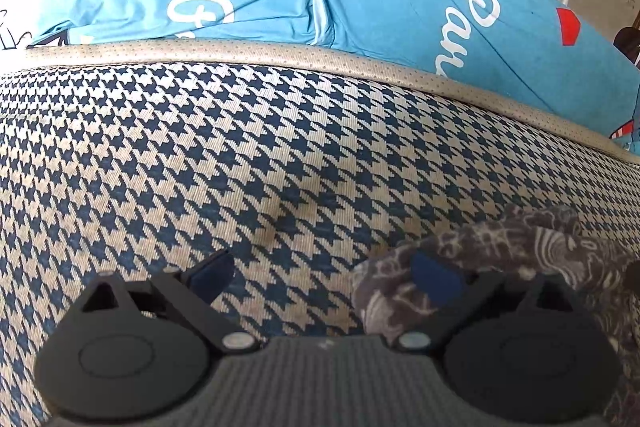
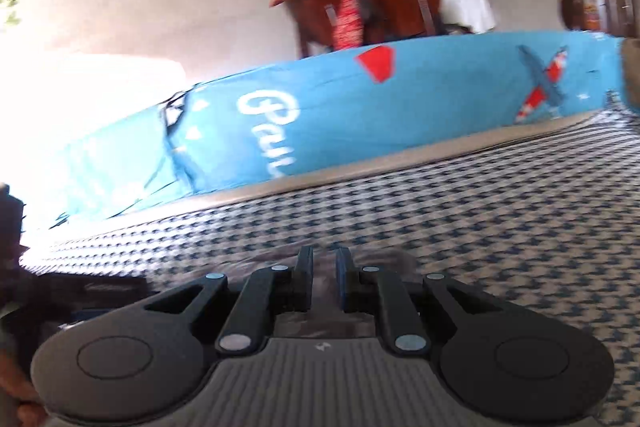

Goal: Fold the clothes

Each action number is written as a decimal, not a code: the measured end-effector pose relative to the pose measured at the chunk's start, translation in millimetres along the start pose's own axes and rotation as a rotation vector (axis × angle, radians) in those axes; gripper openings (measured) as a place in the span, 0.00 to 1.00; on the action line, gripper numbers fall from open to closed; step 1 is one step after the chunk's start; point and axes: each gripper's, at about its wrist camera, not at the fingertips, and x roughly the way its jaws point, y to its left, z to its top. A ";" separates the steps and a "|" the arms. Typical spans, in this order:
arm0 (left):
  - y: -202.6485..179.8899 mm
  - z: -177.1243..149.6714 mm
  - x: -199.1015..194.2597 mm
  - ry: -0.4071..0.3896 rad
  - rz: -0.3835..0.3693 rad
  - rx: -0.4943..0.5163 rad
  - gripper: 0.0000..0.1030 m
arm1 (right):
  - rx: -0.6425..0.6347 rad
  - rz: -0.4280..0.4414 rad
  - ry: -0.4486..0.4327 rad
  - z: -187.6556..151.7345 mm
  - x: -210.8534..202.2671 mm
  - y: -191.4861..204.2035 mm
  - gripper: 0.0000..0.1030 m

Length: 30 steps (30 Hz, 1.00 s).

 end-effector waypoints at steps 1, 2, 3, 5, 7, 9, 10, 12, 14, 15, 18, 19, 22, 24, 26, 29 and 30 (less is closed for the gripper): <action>-0.7 0.2 0.6 -0.001 0.001 0.000 0.96 | -0.009 0.006 0.015 -2.2 2.9 4.5 0.13; -1.5 0.4 1.1 -0.003 0.002 0.001 0.96 | -0.018 0.008 0.029 -4.2 6.2 8.5 0.13; -1.8 0.6 1.6 -0.003 0.002 -0.001 0.96 | -0.025 -0.003 0.040 -6.1 11.4 10.5 0.13; -1.2 1.2 2.4 0.000 -0.001 -0.012 0.96 | -0.029 -0.028 0.071 -10.4 23.7 8.9 0.13; -0.4 2.5 3.4 0.004 -0.005 -0.026 0.97 | -0.027 -0.057 0.100 -14.3 35.5 5.0 0.13; 1.0 4.3 1.7 0.008 -0.008 -0.039 0.96 | -0.006 -0.071 0.106 -15.8 42.7 -2.0 0.13; 2.5 6.1 -1.3 0.005 -0.013 -0.048 0.96 | 0.004 -0.077 0.109 -16.5 46.1 -5.4 0.13; 5.9 10.3 -9.5 -0.013 -0.028 -0.065 0.96 | 0.019 -0.081 0.112 -17.1 49.9 -10.5 0.12; 6.8 13.8 -18.9 -0.041 -0.042 -0.076 0.97 | 0.024 -0.087 0.110 -17.3 51.1 -10.8 0.12; 5.7 14.0 -22.6 -0.051 -0.047 -0.076 0.97 | 0.023 -0.093 0.108 -17.2 51.8 -10.6 0.12; -2.8 10.3 -27.0 -0.053 -0.070 -0.053 0.97 | 0.017 -0.118 0.099 -18.1 52.3 -10.7 0.12; -6.5 8.4 -26.0 -0.048 -0.073 -0.040 0.97 | 0.020 -0.128 0.099 -18.4 53.4 -11.6 0.12; -15.8 2.4 -18.7 -0.035 -0.056 -0.001 1.00 | 0.029 -0.151 0.101 -18.6 56.6 -13.1 0.10; -16.1 0.7 -15.8 -0.036 -0.044 0.007 1.00 | 0.030 -0.162 0.103 -18.4 58.0 -12.6 0.10; -14.1 0.6 -14.6 -0.029 -0.048 0.002 1.00 | 0.013 -0.174 0.097 -19.2 57.1 -8.6 0.11; -10.6 0.4 -16.5 -0.028 -0.055 -0.012 1.00 | 0.006 -0.172 0.088 -21.2 56.8 -8.2 0.11; -10.5 0.0 -18.2 -0.030 -0.054 -0.012 1.00 | 0.005 -0.168 0.084 -21.9 57.1 -9.2 0.11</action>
